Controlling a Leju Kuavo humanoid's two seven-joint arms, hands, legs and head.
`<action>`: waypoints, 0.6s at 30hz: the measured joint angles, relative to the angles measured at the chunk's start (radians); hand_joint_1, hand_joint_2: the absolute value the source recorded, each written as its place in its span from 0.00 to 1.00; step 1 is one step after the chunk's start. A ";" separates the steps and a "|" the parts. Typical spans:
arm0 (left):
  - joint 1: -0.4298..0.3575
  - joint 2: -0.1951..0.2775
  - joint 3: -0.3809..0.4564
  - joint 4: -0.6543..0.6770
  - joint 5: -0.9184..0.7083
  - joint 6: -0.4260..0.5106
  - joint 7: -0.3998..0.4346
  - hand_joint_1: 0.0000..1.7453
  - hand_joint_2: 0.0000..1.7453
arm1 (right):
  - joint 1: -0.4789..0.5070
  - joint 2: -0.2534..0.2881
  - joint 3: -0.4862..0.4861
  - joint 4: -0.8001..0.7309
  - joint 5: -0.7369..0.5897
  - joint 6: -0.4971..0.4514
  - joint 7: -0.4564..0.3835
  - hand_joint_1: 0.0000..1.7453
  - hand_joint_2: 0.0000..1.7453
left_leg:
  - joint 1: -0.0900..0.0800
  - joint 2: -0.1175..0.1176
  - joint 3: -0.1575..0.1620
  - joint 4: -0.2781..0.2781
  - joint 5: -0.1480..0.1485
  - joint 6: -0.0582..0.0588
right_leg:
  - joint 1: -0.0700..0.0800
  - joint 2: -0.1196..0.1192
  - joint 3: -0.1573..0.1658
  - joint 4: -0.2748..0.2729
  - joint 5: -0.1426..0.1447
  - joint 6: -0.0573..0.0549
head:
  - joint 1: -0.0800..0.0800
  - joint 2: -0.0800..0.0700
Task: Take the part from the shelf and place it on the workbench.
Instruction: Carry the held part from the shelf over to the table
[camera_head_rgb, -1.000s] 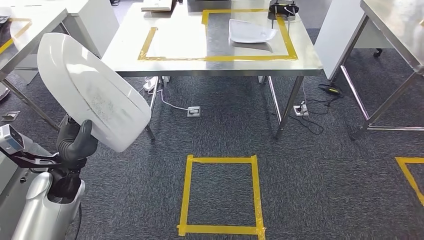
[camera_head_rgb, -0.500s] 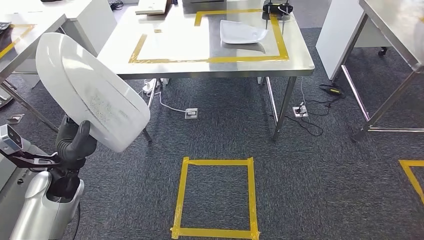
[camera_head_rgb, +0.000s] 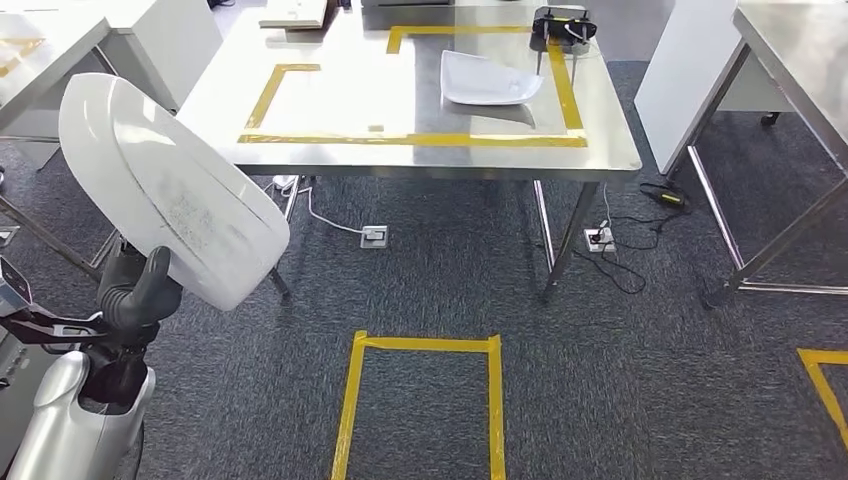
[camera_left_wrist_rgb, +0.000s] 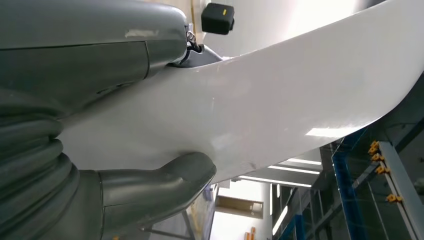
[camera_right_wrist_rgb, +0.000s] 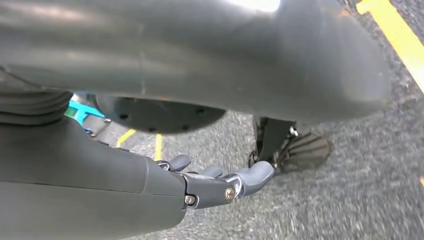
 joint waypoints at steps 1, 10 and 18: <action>0.000 0.000 0.000 -0.001 0.000 0.000 0.000 1.00 1.00 | -0.001 0.000 0.000 0.000 0.000 0.000 0.000 0.00 0.00 | 0.004 -0.002 0.021 -0.013 -0.009 -0.003 | 0.000 0.001 -0.031 0.055 0.021 0.004 | 0.001 0.000; 0.021 -0.008 -0.001 0.004 0.001 0.002 0.000 1.00 1.00 | 0.016 -0.010 -0.001 0.001 0.005 0.000 0.002 0.00 0.00 | 0.021 -0.024 0.201 -0.030 -0.149 -0.026 | -0.005 0.007 -0.288 0.073 0.055 0.025 | 0.004 0.000; 0.015 -0.014 -0.004 -0.010 -0.005 0.009 0.003 1.00 1.00 | 0.006 -0.011 -0.001 0.005 0.009 0.008 -0.002 0.00 0.00 | 0.023 -0.015 0.124 0.196 -0.157 -0.076 | -0.009 0.011 -0.217 -0.006 0.145 -0.026 | -0.007 0.000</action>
